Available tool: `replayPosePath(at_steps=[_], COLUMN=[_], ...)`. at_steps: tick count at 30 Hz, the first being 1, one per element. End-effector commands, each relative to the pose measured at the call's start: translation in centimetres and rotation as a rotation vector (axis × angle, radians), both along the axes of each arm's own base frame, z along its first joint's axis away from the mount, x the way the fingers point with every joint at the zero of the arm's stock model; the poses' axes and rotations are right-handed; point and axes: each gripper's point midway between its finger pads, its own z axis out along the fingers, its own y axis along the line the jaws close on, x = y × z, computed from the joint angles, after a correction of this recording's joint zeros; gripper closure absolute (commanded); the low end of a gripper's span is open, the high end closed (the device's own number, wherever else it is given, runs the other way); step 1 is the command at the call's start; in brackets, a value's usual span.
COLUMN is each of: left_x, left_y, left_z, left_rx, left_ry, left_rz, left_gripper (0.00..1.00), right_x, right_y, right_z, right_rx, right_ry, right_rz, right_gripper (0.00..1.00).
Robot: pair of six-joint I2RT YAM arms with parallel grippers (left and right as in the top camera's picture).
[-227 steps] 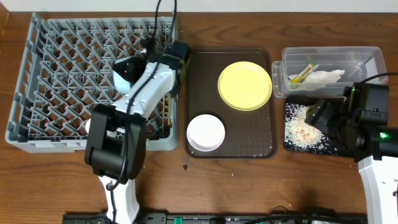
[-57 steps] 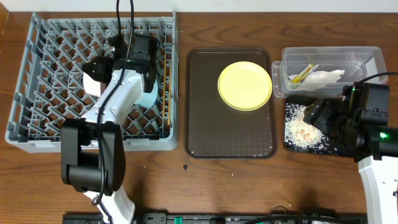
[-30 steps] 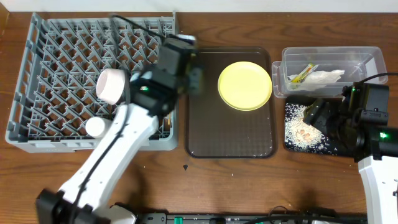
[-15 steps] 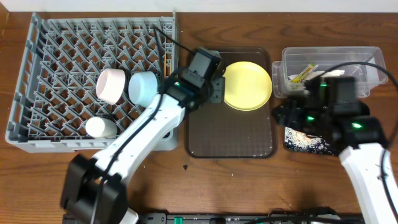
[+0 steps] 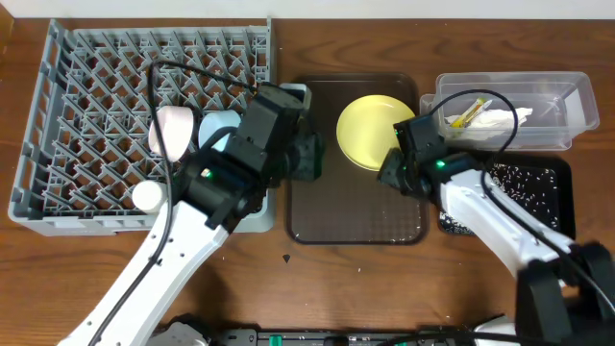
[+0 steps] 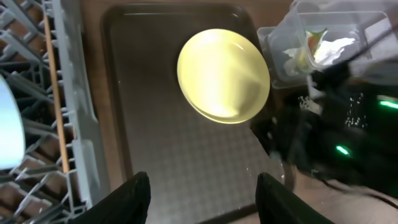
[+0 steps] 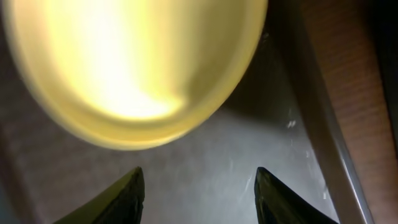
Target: Sort waste into correct bins and load items into the dishwasher
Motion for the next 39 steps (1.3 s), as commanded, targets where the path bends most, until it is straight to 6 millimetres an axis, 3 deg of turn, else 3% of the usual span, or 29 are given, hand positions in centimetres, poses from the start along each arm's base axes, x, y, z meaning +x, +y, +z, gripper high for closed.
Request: replayPosePath(at_steps=[1, 7, 10, 13, 18, 23, 28, 31, 32, 39], left_x=[-0.6, -1.0, -1.2, -1.3, -1.3, -1.3, -1.2, -1.1, -1.3, -2.9], left_y=[0.4, 0.7, 0.8, 0.9, 0.9, 0.9, 1.0, 0.9, 0.4, -2.3], left_z=[1.2, 1.0, 0.8, 0.6, 0.6, 0.6, 0.7, 0.8, 0.9, 1.7], left_rx=[-0.014, -0.006, 0.001, 0.006, 0.006, 0.027, 0.032, 0.028, 0.005, -0.125], left_ry=[-0.018, -0.005, 0.006, 0.014, 0.013, -0.002, -0.007, -0.012, -0.006, 0.039], left_rz=[0.002, 0.002, 0.002, 0.002, 0.002, -0.026, -0.023, -0.023, -0.043, -0.170], left_gripper=[0.45, 0.44, 0.45, 0.44, 0.41, 0.35, 0.27, 0.21, 0.18, 0.15], right_x=[0.7, 2.7, 2.2, 1.2, 0.9, 2.0, 2.1, 1.6, 0.9, -2.0], right_y=[-1.2, -0.2, -0.1, -0.2, -0.2, 0.3, -1.3, -1.6, -1.3, 0.9], right_z=[-2.2, -5.0, -6.2, -6.4, -5.0, -0.1, 6.9, 10.8, 13.1, 17.2], right_rx=[-0.063, -0.054, -0.059, -0.078, -0.083, -0.038, 0.015, 0.064, 0.100, 0.217], right_ry=[0.007, -0.023, 0.011, 0.047, 0.039, -0.084, -0.234, -0.334, -0.399, -0.517], right_rz=[-0.101, -0.084, -0.076, -0.038, -0.002, 0.096, 0.133, 0.232, 0.333, 0.566], right_gripper=[0.45, 0.49, 0.64, 0.85, 0.99, 0.99, 0.99, 0.99, 0.99, 0.99])
